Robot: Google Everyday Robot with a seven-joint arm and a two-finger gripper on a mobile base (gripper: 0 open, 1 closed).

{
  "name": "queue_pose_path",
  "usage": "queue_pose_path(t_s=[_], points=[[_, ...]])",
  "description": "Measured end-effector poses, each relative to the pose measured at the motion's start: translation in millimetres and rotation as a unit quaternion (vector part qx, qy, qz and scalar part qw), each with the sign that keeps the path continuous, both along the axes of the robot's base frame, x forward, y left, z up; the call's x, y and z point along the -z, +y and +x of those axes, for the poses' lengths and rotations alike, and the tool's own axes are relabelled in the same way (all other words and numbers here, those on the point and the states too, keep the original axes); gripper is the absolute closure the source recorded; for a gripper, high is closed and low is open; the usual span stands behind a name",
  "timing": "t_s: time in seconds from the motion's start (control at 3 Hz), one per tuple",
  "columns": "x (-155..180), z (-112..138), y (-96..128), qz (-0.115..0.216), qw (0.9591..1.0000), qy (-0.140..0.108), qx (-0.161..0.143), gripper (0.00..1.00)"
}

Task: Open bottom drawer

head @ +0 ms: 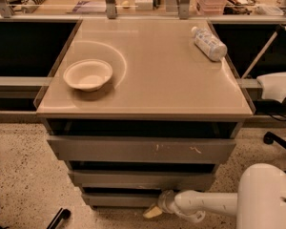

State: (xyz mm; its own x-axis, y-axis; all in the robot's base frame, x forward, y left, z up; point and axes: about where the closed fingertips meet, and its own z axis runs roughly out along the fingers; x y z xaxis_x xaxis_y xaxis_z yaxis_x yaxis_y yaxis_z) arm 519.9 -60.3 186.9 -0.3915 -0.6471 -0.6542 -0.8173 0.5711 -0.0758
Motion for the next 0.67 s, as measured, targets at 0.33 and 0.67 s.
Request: queue_pose_path(t_s=[0.33,0.67], points=[[-0.1,0.0,0.3,0.0,1.0,0.0,0.0,0.19],[0.0,0.0,0.3,0.0,1.0,0.0,0.0,0.42]])
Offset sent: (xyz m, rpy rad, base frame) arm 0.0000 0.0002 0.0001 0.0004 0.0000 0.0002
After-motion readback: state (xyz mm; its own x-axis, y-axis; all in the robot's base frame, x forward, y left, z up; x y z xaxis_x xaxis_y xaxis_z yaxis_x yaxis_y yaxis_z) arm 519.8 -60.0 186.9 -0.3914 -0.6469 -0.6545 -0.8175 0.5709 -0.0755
